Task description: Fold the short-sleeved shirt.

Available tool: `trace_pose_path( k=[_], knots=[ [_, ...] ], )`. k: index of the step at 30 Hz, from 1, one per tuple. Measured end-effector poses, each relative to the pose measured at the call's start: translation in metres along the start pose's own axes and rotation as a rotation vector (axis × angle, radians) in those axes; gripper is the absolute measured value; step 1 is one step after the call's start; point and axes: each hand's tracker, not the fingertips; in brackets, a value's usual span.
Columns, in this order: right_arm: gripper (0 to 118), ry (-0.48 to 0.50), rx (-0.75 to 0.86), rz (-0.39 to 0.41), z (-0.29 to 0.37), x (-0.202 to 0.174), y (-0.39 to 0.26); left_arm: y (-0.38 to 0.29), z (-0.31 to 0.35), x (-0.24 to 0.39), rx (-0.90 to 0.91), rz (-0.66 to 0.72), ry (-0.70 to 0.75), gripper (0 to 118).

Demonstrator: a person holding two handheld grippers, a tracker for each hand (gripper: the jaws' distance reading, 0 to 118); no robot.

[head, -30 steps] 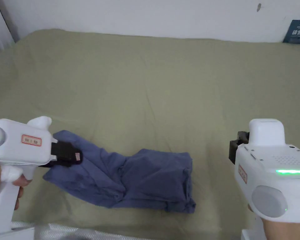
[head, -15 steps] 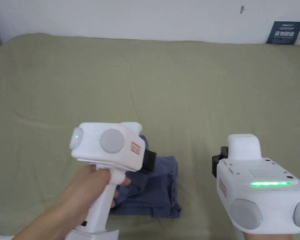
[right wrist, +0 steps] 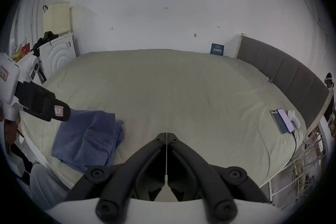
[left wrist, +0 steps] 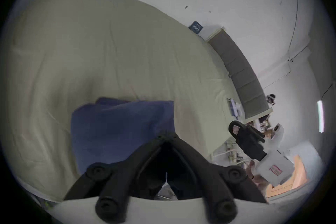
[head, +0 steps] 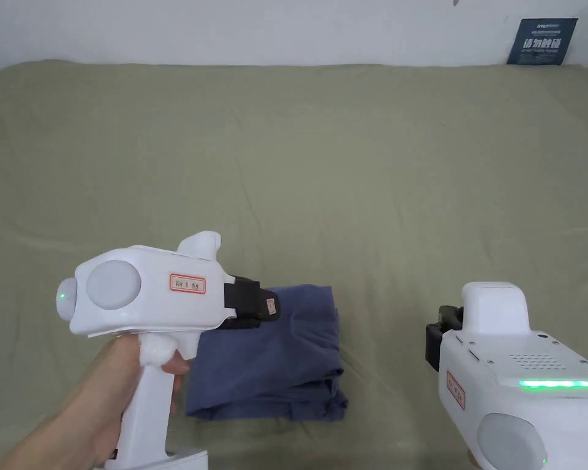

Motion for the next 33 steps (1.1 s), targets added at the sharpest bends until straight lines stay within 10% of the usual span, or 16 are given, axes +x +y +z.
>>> trace_pose_path(
  k=[6, 17, 24, 29, 33],
  knots=[
    [1, 0.002, -0.025, 0.005, -0.004, -0.003, -0.004, -0.018, -0.056, -0.03, -0.156, 0.154, -0.229, 0],
    [1, 0.072, -0.081, 0.023, -0.018, -0.015, -0.003, -0.034, -0.067, -0.03, -0.155, 0.04, -0.113, 0],
    [1, 0.716, -0.234, -0.236, -0.063, -0.041, 0.018, -0.025, 0.014, -0.052, -0.024, 0.019, -0.053, 0],
    [1, 0.916, -0.41, -0.273, -0.123, -0.065, 0.002, -0.023, 0.047, -0.083, -0.001, 0.042, 0.02, 0],
    [1, 1.031, -0.557, -0.509, -0.174, -0.052, -0.028, -0.021, 0.055, -0.1, 0.009, 0.07, 0.062, 0]
  ],
)
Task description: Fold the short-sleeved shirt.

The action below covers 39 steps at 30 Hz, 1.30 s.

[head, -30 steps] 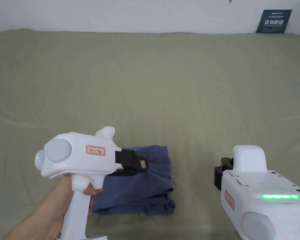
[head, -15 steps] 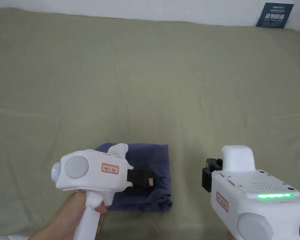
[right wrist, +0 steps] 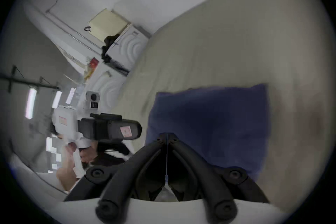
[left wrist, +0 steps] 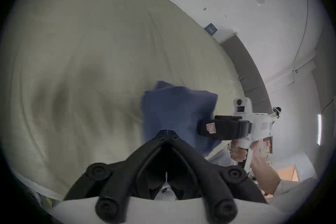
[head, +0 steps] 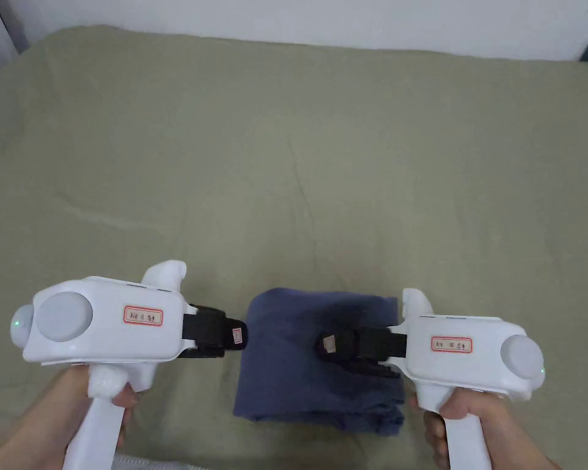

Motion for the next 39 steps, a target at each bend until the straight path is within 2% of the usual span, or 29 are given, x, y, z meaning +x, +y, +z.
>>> trace_pose_path(
  k=[3, 4, 6, 7, 8, 9, 10, 16, 18, 19, 20, 21, 22, 23, 24, 26, 28, 29, 31, 32, 34, 35, 37, 39],
  knots=[
    [1, 0.086, -0.004, -0.193, -0.003, 0.04, 0.006, 0.005, -0.002, -0.014, -0.008, 0.051, -0.036, 0],
    [1, 0.134, -0.012, -0.212, -0.003, 0.046, 0.006, 0.006, -0.003, -0.017, -0.011, 0.072, -0.063, 0],
    [1, 0.137, -0.019, -0.192, -0.002, 0.046, 0.008, 0.008, -0.005, -0.021, -0.02, 0.099, -0.112, 1],
    [1, 0.134, -0.026, -0.187, -0.001, 0.045, 0.01, 0.009, -0.007, -0.025, -0.035, 0.11, -0.156, 13],
    [1, 0.132, -0.033, -0.184, -0.003, 0.044, 0.01, 0.009, -0.008, -0.028, -0.032, 0.131, -0.191, 57],
    [1, 0.129, -0.039, -0.181, -0.003, 0.044, 0.011, 0.009, -0.012, -0.03, -0.035, 0.157, -0.219, 93],
    [1, 0.13, -0.043, -0.181, -0.003, 0.044, 0.011, 0.01, -0.018, -0.032, -0.051, 0.174, -0.242, 113],
    [1, 0.134, -0.045, -0.188, -0.004, 0.043, 0.01, 0.012, -0.063, -0.033, -0.109, 0.201, -0.323, 113],
    [1, 0.131, -0.047, -0.191, -0.004, 0.042, 0.01, 0.01, -0.077, -0.03, -0.121, 0.196, -0.327, 107],
    [1, 0.127, -0.048, -0.189, -0.004, 0.041, 0.01, 0.012, -0.076, -0.024, -0.123, 0.166, -0.341, 90],
    [1, 0.119, -0.05, -0.187, -0.003, 0.041, 0.011, 0.013, -0.074, -0.019, -0.11, 0.154, -0.309, 47],
    [1, 0.09, -0.05, -0.176, -0.002, 0.036, 0.012, 0.014, -0.074, -0.016, -0.103, 0.155, -0.228, 32],
    [1, 0.049, -0.045, -0.147, 0.001, 0.03, 0.013, 0.013, -0.077, -0.016, -0.107, 0.121, -0.115, 32],
    [1, -0.021, -0.044, -0.092, 0.005, 0.02, 0.014, 0.011, -0.079, -0.018, -0.115, 0.119, -0.134, 32],
    [1, -0.099, -0.025, -0.01, 0.01, 0.006, 0.013, 0.011, -0.077, -0.023, -0.113, 0.175, -0.222, 32],
    [1, -0.259, 0.062, 0.16, 0.025, -0.029, 0.006, 0.01, -0.072, -0.016, -0.102, 0.157, -0.188, 32],
    [1, -0.61, 0.206, 0.382, 0.038, -0.072, -0.009, 0.007, -0.069, -0.008, -0.092, 0.133, -0.16, 32],
    [1, -0.808, 0.276, 0.476, 0.038, -0.09, -0.018, 0.006, -0.068, -0.005, -0.089, 0.133, -0.156, 32],
    [1, -1.136, 0.42, 0.647, 0.034, -0.115, -0.036, 0.006, -0.064, 0.0, -0.082, 0.129, -0.138, 32],
    [1, -1.162, 0.528, 0.694, 0.037, -0.119, -0.043, 0.005, -0.062, 0.003, -0.075, 0.116, -0.132, 32],
    [1, -1.153, 0.737, 0.763, 0.044, -0.131, -0.063, 0.003, -0.059, 0.005, -0.068, 0.1, -0.12, 32],
    [1, -1.139, 0.764, 0.771, 0.047, -0.136, -0.069, 0.002, -0.057, 0.006, -0.068, 0.094, -0.12, 32],
    [1, -1.086, 0.722, 0.716, 0.055, -0.137, -0.073, 0.006, -0.058, -0.002, -0.067, 0.085, -0.127, 32],
    [1, -1.082, 0.711, 0.697, 0.057, -0.137, -0.078, 0.009, -0.055, -0.004, -0.068, 0.077, -0.145, 31]
  ],
)
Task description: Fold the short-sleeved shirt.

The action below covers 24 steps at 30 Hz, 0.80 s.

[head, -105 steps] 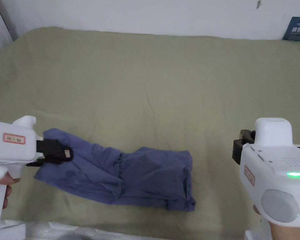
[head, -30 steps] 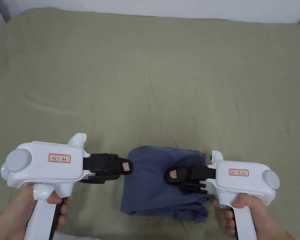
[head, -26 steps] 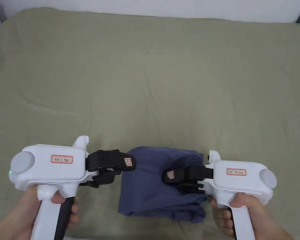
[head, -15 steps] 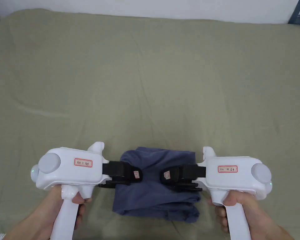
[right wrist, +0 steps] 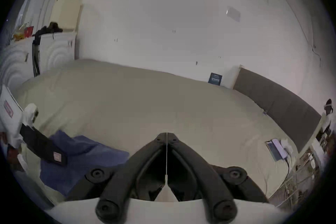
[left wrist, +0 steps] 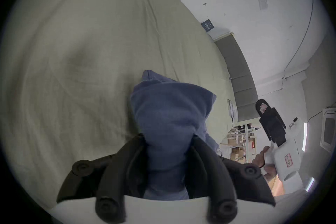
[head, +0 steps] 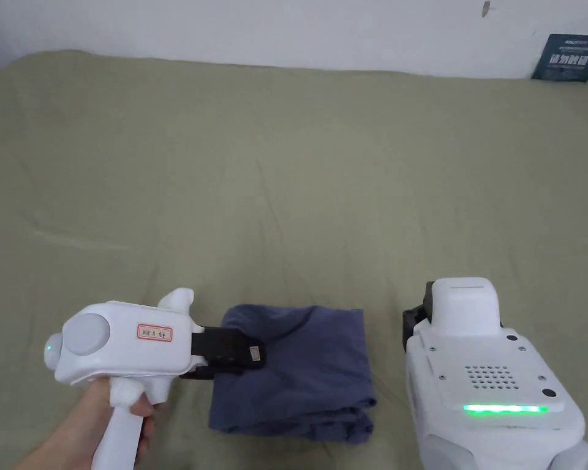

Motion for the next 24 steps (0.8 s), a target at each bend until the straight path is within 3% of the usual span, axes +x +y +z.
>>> trace_pose_path(
  k=[5, 9, 15, 24],
  knots=[
    [1, -0.034, 0.037, -0.053, 0.007, 0.005, -0.004, 0.006, 0.011, -0.001, -0.011, -0.021, -0.037, 31],
    [1, -0.002, 0.053, -0.09, 0.014, 0.004, 0.005, 0.009, 0.014, -0.007, -0.016, -0.017, -0.033, 31],
    [1, 0.025, 0.071, -0.064, 0.015, -0.006, 0.017, 0.014, 0.029, -0.018, -0.02, 0.001, -0.039, 31],
    [1, 0.099, 0.086, -0.05, 0.006, -0.057, 0.039, 0.049, 0.124, -0.076, -0.023, 0.017, 0.044, 31]
  ],
)
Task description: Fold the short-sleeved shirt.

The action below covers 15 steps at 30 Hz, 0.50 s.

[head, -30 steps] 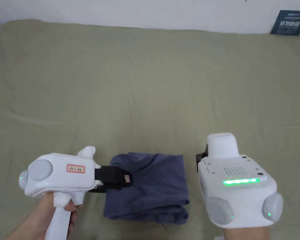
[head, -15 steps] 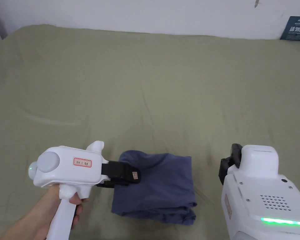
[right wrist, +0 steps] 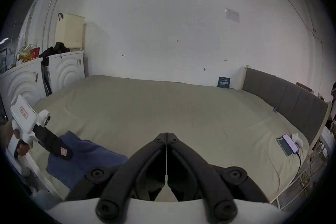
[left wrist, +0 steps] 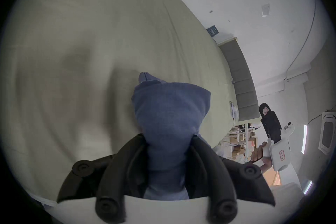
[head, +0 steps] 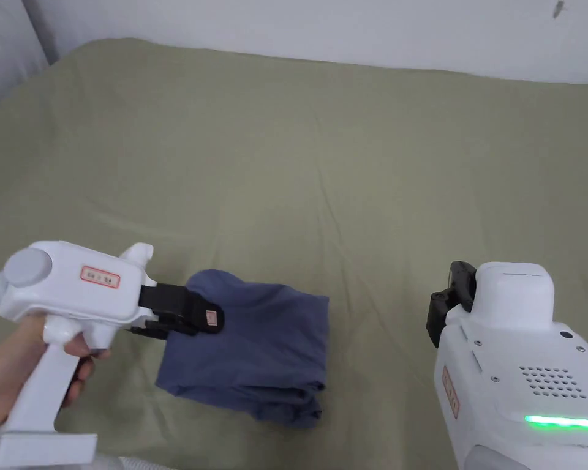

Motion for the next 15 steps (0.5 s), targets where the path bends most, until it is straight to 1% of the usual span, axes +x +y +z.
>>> trace_pose_path(
  k=[4, 9, 14, 15],
  knots=[
    [1, 0.047, 0.001, 0.014, -0.019, -0.037, 0.006, 0.017, 0.046, -0.038, 0.011, 0.018, 0.042, 31],
    [1, 0.105, 0.002, 0.053, -0.044, -0.089, 0.012, 0.036, 0.092, -0.082, 0.025, 0.044, 0.069, 31],
    [1, 0.164, -0.014, 0.059, -0.06, -0.135, 0.014, 0.058, 0.13, -0.118, 0.009, 0.048, 0.118, 31],
    [1, 0.173, -0.015, 0.05, -0.063, -0.142, 0.014, 0.063, 0.137, -0.125, 0.011, 0.051, 0.128, 31]
  ],
)
